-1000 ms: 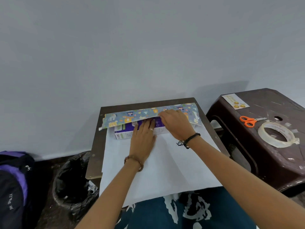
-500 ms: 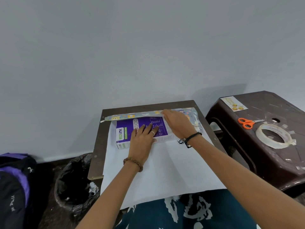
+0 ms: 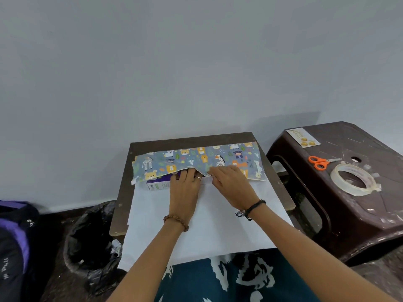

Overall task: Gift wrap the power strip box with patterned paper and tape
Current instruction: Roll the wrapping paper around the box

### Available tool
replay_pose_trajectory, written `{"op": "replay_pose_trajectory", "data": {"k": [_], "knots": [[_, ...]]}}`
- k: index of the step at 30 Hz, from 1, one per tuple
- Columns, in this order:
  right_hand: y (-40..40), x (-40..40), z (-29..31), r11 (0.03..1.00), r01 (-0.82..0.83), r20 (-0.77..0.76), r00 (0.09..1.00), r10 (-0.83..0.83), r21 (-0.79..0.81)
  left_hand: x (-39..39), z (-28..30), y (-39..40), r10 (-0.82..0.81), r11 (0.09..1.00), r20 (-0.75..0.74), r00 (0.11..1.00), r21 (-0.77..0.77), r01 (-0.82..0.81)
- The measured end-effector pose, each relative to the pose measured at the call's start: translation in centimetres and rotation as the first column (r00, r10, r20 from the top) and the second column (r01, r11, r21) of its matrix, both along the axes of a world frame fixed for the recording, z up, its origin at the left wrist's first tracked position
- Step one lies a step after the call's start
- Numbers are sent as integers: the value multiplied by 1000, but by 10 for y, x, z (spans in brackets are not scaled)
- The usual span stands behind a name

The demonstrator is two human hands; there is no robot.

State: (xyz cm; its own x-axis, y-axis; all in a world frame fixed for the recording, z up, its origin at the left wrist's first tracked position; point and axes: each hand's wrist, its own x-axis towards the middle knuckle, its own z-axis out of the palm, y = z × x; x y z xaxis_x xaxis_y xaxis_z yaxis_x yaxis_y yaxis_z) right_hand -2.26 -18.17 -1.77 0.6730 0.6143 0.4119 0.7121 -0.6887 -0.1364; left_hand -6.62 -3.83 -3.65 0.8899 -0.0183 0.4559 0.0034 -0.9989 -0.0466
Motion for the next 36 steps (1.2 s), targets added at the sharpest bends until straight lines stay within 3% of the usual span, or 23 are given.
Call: {"op": "replay_pose_trajectory", "data": {"k": [2,7,10,12,14,16,19,21,23,36], "knots": [[-1,-1,-5,1000,-3,17,1000,3,23,-2,0,0,-52,996,41,998,-64,55],[-7,-1,-13,998,-19,-129,991,27,64,-29,-3,14,-391,897,116,913,-173,406],[-5,3,-8,991,-5,-99,995,19,137,-41,2,18,-488,858,59,871,-153,491],[-1,6,-5,990,40,-114,993,-24,137,-37,10,14,-490,852,112,865,-151,502],[2,10,-3,988,97,-121,989,-83,120,-24,21,8,-458,859,180,871,-161,485],[6,13,-2,984,147,-126,983,-134,97,-3,30,4,-405,883,145,903,-194,427],[7,16,-1,983,159,-137,980,-146,91,27,34,16,-280,951,-191,941,-189,245],[5,20,-1,984,144,-152,980,-127,106,39,28,31,-138,990,-418,898,-51,128],[3,24,-1,987,138,-178,976,-122,85,42,18,41,-35,999,-525,850,-3,40],[1,29,-20,975,190,-238,958,-159,112,42,10,41,-13,1000,-490,872,-5,12]]}}
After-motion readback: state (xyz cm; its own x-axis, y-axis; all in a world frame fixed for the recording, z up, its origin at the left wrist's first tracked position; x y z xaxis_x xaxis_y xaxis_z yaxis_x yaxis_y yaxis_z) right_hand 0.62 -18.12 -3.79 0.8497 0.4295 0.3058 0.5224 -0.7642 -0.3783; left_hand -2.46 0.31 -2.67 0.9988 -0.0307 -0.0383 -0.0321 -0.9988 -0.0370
